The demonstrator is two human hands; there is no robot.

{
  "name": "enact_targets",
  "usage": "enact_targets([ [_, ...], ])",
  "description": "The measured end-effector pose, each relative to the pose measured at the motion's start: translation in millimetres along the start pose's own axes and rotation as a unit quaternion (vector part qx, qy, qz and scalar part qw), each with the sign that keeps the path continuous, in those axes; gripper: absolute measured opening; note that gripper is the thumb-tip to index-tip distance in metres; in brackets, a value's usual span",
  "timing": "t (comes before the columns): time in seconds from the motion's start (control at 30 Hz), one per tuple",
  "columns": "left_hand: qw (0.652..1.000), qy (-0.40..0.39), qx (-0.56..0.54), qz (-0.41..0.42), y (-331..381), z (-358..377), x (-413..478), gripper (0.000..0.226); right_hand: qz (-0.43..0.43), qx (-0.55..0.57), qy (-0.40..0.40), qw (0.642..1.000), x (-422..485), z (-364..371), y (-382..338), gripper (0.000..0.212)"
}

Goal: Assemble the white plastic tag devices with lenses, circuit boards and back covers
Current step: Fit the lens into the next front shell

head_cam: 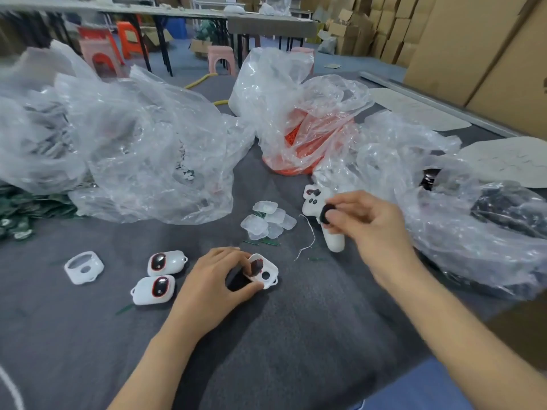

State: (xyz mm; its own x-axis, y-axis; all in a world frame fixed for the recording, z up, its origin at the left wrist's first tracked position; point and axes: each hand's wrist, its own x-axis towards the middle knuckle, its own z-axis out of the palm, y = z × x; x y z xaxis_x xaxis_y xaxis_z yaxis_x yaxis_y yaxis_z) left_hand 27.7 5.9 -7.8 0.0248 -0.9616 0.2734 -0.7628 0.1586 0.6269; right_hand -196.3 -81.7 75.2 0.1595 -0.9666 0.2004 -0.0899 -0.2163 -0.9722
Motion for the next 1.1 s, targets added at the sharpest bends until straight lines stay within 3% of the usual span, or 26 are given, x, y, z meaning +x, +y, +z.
enact_targets([
  [0.07,1.0,0.016,-0.007,-0.01,1,0,-1,0.023,0.088,0.114,-0.073,0.987,-12,38,17,0.023],
  [0.2,0.995,0.073,-0.028,-0.064,2,0,-4,0.021,0.164,0.207,-0.102,0.959,-8,82,38,0.013],
  [0.4,0.964,0.145,-0.184,-0.128,1,-2,0,0.029,0.102,0.196,-0.113,0.969,-10,80,57,0.032],
  [0.53,0.948,0.179,-0.235,-0.122,-2,-6,0,0.025,0.04,0.178,-0.13,0.975,-14,85,57,0.046],
  [0.77,0.943,0.18,-0.252,-0.121,-1,-7,0,0.019,-0.014,0.163,-0.142,0.976,-18,84,52,0.03],
  [0.97,0.941,0.18,-0.263,-0.111,3,-7,0,0.009,-0.021,0.156,-0.156,0.975,-20,83,52,0.03],
  [1.1,0.942,0.191,-0.25,-0.115,-3,-7,0,0.032,-0.01,0.159,-0.158,0.975,-20,83,53,0.031],
])
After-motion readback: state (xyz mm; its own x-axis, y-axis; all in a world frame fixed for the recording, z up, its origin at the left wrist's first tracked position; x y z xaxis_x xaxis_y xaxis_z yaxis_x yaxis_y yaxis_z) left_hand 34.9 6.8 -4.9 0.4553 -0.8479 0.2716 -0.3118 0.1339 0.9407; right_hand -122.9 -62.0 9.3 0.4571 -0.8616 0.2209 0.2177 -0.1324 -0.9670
